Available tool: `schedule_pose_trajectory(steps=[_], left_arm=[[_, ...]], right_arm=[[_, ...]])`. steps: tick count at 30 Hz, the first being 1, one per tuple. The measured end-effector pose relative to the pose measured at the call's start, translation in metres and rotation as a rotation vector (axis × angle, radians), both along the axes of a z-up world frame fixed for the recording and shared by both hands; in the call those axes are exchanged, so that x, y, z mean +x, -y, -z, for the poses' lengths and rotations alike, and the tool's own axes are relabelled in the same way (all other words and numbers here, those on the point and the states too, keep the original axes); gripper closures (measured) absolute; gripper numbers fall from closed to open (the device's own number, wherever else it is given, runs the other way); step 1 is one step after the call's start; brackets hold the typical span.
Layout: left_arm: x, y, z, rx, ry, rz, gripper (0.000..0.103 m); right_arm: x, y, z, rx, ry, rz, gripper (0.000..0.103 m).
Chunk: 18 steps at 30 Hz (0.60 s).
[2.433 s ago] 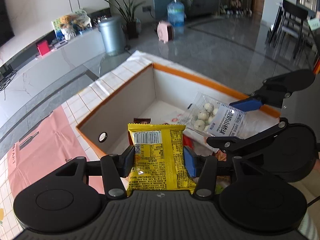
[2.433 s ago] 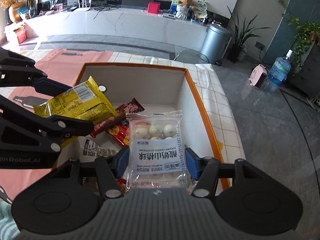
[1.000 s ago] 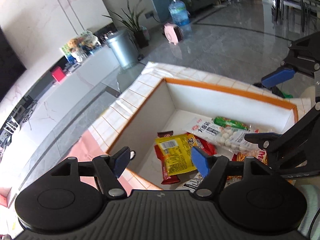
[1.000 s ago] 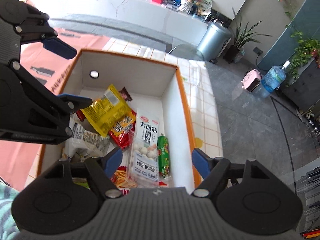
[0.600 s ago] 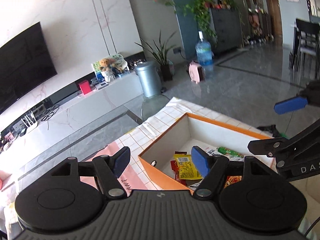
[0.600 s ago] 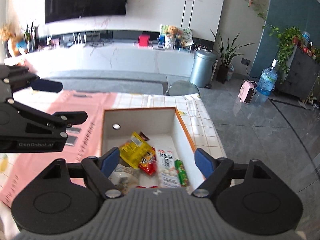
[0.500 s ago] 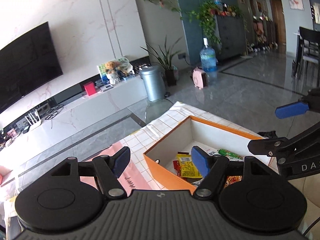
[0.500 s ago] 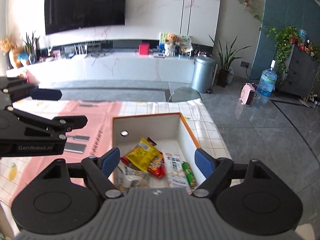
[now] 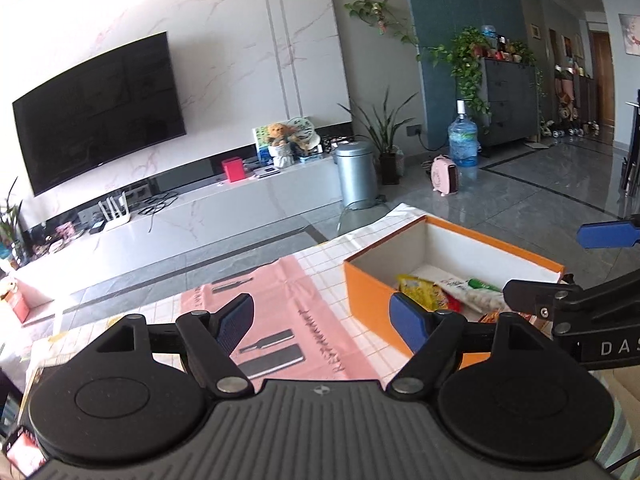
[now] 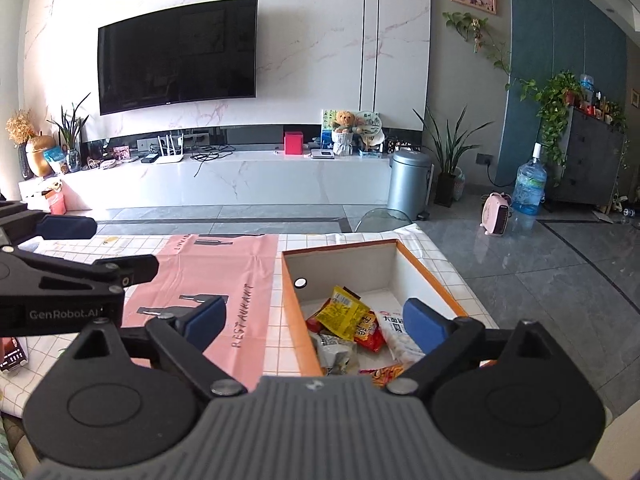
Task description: Organize snacks
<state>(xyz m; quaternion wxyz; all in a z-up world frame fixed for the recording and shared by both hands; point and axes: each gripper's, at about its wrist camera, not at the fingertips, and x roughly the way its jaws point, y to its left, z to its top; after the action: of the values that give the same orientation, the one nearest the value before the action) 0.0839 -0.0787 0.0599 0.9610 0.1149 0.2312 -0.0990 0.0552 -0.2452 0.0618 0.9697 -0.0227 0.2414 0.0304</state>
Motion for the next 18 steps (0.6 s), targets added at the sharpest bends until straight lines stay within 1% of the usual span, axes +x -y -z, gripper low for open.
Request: schedule_pose_trajectory(steps=[4, 10, 14, 18], left_arm=[[-0.005, -0.012, 0.012, -0.034, -0.022, -0.027, 0.012], [-0.014, -0.032, 0.035, -0.077, -0.090, -0.051, 0.012], [-0.017, -0.039, 0.051, -0.088, -0.126, -0.053, 0.012], [-0.021, -0.042, 0.060, -0.092, -0.145, -0.054, 0.012]], right_arm=[[-0.011, -0.016, 0.011, -0.051, 0.014, 0.019, 0.010], [-0.017, -0.023, 0.028, -0.069, -0.009, 0.036, 0.010], [-0.018, -0.025, 0.045, -0.078, -0.045, 0.058, 0.010], [-0.016, -0.025, 0.062, -0.084, -0.082, 0.077, 0.010]])
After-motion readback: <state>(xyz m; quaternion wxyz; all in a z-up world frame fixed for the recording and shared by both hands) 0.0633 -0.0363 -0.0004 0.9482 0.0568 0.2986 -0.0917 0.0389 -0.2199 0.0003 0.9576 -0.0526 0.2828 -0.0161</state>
